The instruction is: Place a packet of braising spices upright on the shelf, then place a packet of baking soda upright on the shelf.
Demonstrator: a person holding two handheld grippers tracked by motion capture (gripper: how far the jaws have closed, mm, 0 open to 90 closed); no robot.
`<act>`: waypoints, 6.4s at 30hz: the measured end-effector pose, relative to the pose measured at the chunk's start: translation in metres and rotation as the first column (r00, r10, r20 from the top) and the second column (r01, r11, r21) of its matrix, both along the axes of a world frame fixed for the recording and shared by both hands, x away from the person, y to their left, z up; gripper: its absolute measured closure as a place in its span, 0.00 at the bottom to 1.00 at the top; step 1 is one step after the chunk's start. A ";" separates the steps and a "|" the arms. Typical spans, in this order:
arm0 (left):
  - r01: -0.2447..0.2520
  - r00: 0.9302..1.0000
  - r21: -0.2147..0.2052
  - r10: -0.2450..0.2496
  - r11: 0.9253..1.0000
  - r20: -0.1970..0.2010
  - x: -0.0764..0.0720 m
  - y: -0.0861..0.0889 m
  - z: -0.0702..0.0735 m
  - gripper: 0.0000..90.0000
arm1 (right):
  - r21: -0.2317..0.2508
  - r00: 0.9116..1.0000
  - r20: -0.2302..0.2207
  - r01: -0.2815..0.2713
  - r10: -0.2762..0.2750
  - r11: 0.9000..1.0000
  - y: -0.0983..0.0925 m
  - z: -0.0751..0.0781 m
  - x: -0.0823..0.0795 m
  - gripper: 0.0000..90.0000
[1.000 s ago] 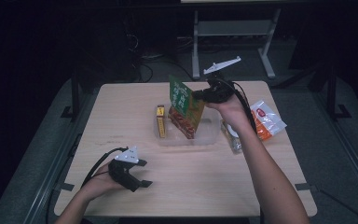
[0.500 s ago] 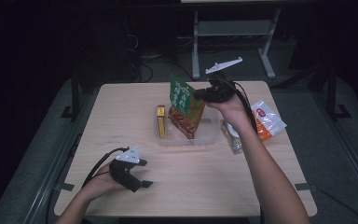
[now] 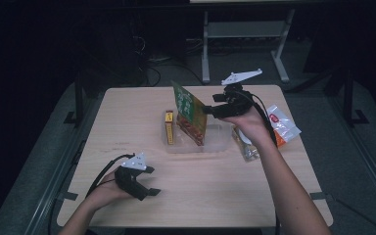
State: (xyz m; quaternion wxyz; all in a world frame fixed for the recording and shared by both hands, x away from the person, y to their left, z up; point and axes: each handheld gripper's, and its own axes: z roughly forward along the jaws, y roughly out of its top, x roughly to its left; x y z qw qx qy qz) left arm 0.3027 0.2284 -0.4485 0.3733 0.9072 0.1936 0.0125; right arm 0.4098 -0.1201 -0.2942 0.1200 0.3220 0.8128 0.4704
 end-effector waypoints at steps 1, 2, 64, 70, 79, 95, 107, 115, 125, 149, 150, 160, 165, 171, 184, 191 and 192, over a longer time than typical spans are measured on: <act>0.001 1.000 0.001 -0.001 1.000 0.000 0.000 0.000 0.000 0.16 | 0.006 1.000 0.001 0.000 0.000 1.000 -0.001 0.000 -0.001 0.36; -0.003 1.000 -0.001 0.003 1.000 -0.001 0.000 0.000 0.000 0.16 | 0.012 1.000 0.002 0.000 0.000 1.000 -0.003 0.000 -0.003 0.35; -0.019 0.999 -0.005 0.019 1.000 0.025 0.002 0.001 0.000 0.15 | -0.169 0.976 -0.062 0.196 -0.208 0.966 -0.104 -0.137 -0.046 0.53; -0.012 1.000 0.006 0.012 1.000 0.024 0.002 0.001 0.000 0.15 | -0.160 0.959 -0.052 0.266 -0.277 0.951 -0.115 -0.138 -0.023 0.79; -0.010 1.000 0.003 0.010 1.000 0.019 0.002 0.000 -0.001 0.16 | -0.262 0.950 -0.072 0.275 -0.303 0.925 -0.117 -0.153 0.004 1.00; -0.008 1.000 -0.001 0.008 1.000 0.014 0.000 -0.001 -0.001 0.16 | -0.287 0.967 -0.105 0.196 -0.234 0.938 -0.120 -0.154 -0.018 1.00; -0.009 1.000 -0.015 0.010 1.000 0.012 0.000 -0.001 -0.001 0.16 | -0.307 0.975 -0.121 0.142 -0.186 0.941 -0.117 -0.151 -0.039 1.00; -0.002 1.000 -0.010 0.002 1.000 0.014 -0.001 -0.002 -0.001 0.16 | -0.314 0.983 -0.127 0.086 -0.131 0.945 -0.113 -0.150 -0.059 1.00; 0.001 1.000 -0.009 -0.001 1.000 0.016 0.000 -0.002 0.000 0.16 | -0.370 0.991 -0.095 0.050 -0.092 0.928 -0.100 -0.147 -0.055 1.00; 0.003 1.000 -0.009 -0.002 1.000 0.016 -0.002 -0.002 0.000 0.16 | -0.277 0.967 -0.205 -0.209 0.155 0.938 -0.079 -0.146 -0.083 1.00; 0.004 1.000 -0.007 -0.004 1.000 0.015 -0.001 -0.002 0.000 0.16 | -0.274 0.966 -0.210 -0.209 0.154 0.939 -0.077 -0.146 -0.085 1.00; 0.006 1.000 -0.012 -0.006 1.000 0.014 -0.003 -0.005 0.000 0.16 | -0.264 0.953 -0.184 -0.284 0.241 0.922 -0.052 -0.148 -0.097 1.00; 0.005 1.000 -0.020 -0.004 1.000 0.016 -0.003 -0.006 0.000 0.16 | -0.264 0.936 -0.173 -0.344 0.307 0.901 -0.035 -0.148 -0.103 1.00; 0.011 1.000 -0.016 -0.010 1.000 0.017 -0.004 -0.007 0.000 0.16 | -0.258 0.916 -0.166 -0.397 0.364 0.881 -0.014 -0.149 -0.112 1.00; 0.028 0.999 -0.025 -0.027 0.999 0.016 -0.007 -0.012 0.001 0.16 | -0.237 0.885 -0.137 -0.466 0.446 0.852 0.029 -0.145 -0.117 0.92; 0.035 0.999 -0.017 -0.035 0.999 0.014 -0.006 -0.012 0.000 0.16 | -0.133 0.959 -0.132 -0.267 0.250 0.955 -0.029 -0.109 -0.098 0.76; 0.036 0.999 -0.017 -0.036 0.999 0.015 -0.006 -0.013 0.000 0.16 | -0.129 0.965 -0.142 -0.238 0.219 0.963 -0.038 -0.107 -0.094 0.74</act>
